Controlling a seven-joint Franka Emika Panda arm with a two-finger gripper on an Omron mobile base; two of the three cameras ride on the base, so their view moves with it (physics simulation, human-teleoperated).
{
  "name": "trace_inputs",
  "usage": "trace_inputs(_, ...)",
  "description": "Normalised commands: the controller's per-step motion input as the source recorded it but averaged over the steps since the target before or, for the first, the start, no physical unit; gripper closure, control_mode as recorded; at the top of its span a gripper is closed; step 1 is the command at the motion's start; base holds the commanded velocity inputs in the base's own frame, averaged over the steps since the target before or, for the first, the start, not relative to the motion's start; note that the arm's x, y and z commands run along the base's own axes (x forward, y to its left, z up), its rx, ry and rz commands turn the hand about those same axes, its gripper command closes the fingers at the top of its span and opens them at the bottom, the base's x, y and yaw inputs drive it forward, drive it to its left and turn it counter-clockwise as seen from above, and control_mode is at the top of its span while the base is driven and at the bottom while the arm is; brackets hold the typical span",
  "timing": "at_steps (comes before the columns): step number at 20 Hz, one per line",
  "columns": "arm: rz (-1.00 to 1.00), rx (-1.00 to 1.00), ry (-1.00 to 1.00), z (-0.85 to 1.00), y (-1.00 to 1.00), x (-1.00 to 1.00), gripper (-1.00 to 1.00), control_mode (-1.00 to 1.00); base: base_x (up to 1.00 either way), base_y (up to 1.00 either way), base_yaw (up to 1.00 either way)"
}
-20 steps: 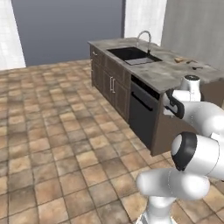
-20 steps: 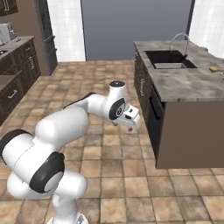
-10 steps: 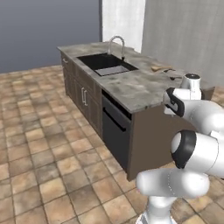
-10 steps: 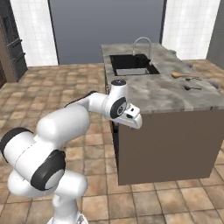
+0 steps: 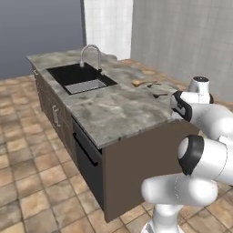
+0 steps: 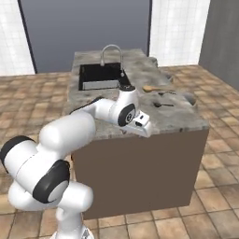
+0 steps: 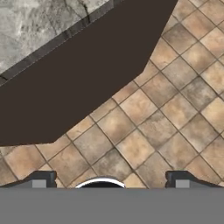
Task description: Pick up the metallic utensils from the counter and place them in the open drawer. Make sure not to pick up any wooden utensils.
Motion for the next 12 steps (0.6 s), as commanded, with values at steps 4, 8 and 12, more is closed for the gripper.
trace_inputs(4, 0.00, 0.00, 0.00, 0.00, 0.00, 0.00, -1.00, 1.00, 1.00, -1.00, -0.08)
trace_inputs(8, 0.00, 0.00, 0.00, 0.00, 0.00, 0.00, -1.00, 1.00, 1.00, -1.00, -0.05)
trace_inputs(12, 0.00, 0.00, 0.00, 0.00, 0.00, 0.00, -1.00, 1.00, 1.00, -1.00, 0.00)
